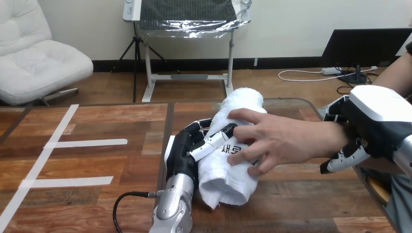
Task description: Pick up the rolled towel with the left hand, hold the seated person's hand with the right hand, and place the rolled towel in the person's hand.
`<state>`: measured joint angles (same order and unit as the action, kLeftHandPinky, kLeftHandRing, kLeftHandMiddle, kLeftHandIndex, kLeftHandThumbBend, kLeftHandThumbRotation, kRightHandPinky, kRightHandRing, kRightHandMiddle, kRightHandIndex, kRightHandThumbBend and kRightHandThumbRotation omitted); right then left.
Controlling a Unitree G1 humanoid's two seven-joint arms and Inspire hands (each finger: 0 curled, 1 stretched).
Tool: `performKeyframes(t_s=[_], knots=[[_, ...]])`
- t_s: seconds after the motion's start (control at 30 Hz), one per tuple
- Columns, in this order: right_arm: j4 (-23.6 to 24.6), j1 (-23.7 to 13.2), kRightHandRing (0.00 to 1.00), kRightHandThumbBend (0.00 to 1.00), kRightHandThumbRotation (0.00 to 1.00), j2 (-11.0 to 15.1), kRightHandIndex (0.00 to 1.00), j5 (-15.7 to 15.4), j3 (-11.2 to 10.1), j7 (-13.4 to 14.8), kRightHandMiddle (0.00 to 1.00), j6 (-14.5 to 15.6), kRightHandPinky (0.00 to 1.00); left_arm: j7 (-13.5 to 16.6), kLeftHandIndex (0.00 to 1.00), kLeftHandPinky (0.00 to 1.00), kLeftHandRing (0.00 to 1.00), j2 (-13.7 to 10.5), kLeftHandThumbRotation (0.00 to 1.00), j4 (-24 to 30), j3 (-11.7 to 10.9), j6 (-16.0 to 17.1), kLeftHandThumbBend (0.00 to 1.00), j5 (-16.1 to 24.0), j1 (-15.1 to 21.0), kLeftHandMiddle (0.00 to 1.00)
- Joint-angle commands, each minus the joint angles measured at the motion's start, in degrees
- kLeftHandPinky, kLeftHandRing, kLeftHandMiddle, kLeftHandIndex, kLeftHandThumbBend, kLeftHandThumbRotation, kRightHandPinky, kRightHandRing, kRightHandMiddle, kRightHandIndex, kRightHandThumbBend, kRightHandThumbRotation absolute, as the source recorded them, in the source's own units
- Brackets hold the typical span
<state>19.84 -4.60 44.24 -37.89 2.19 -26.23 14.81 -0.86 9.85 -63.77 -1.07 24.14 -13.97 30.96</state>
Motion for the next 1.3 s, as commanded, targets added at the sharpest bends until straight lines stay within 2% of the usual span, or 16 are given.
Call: performKeyframes(t_s=[0.0,0.2,0.27,0.4,0.5,0.57,0.7,0.87,0.97,1.13,1.27], knots=[[3.80,-2.68,0.39,0.87,0.00,-2.28,0.48,1.10,-1.79,1.76,0.47,-0.30,0.34,-8.58,0.47,0.24,0.33,13.83,0.08,5.32,4.02,1.16,0.71,0.52,7.19,0.42],[3.65,-2.62,0.42,0.86,0.00,-2.49,0.49,1.70,-2.11,2.15,0.48,-0.78,0.36,-11.50,0.53,0.28,0.39,12.85,0.17,6.20,5.27,0.62,0.71,1.05,7.09,0.47],[3.61,-2.55,0.45,0.87,0.00,-2.43,0.52,1.80,-2.20,2.29,0.51,-1.12,0.39,-12.52,0.61,0.31,0.43,12.52,0.25,6.24,5.63,1.06,0.72,1.36,7.06,0.52],[3.59,-2.44,0.49,0.88,0.00,-1.60,0.57,0.35,-1.69,2.60,0.54,-1.83,0.42,-15.68,0.71,0.37,0.48,11.54,0.34,6.31,6.16,1.07,0.73,1.47,7.20,0.57],[3.64,-2.46,0.53,0.90,0.00,-1.05,0.61,-0.97,-1.24,2.50,0.59,-1.82,0.45,-16.96,0.78,0.45,0.55,10.84,0.40,6.37,6.57,1.01,0.74,1.94,7.31,0.64],[3.66,-2.50,0.58,0.91,0.00,-0.84,0.66,-1.54,-1.03,2.25,0.64,-1.68,0.49,-17.34,0.86,0.54,0.63,10.43,0.48,6.30,6.89,1.36,0.75,2.53,7.34,0.71],[3.65,-2.48,0.63,0.92,0.00,-0.59,0.70,-1.79,-1.00,2.14,0.69,-2.23,0.53,-18.97,0.93,0.65,0.72,9.50,0.56,6.02,7.39,2.38,0.75,3.46,7.42,0.79],[3.71,-2.41,0.74,0.94,0.00,-0.25,0.76,-1.73,-1.08,1.84,0.78,-2.81,0.62,-20.48,0.98,0.82,0.85,9.02,0.69,6.09,7.21,2.32,0.79,3.76,7.41,0.90],[4.01,-2.42,0.79,0.95,0.00,0.00,0.79,-2.23,-1.01,1.42,0.82,-2.87,0.67,-21.14,0.99,0.88,0.90,8.56,0.74,6.17,7.26,2.14,0.81,4.36,7.43,0.95],[4.21,-2.47,0.88,0.96,0.00,-0.16,0.82,-2.94,-0.96,1.61,0.88,-3.11,0.75,-20.94,1.00,0.97,0.97,7.64,0.85,6.73,7.75,2.10,0.85,5.92,7.16,0.99],[4.26,-2.48,0.91,0.97,0.00,-0.34,0.83,-3.25,-0.98,1.73,0.90,-3.41,0.78,-21.28,1.00,0.99,0.99,7.32,0.89,7.30,7.48,1.83,0.87,6.16,6.80,0.99]])
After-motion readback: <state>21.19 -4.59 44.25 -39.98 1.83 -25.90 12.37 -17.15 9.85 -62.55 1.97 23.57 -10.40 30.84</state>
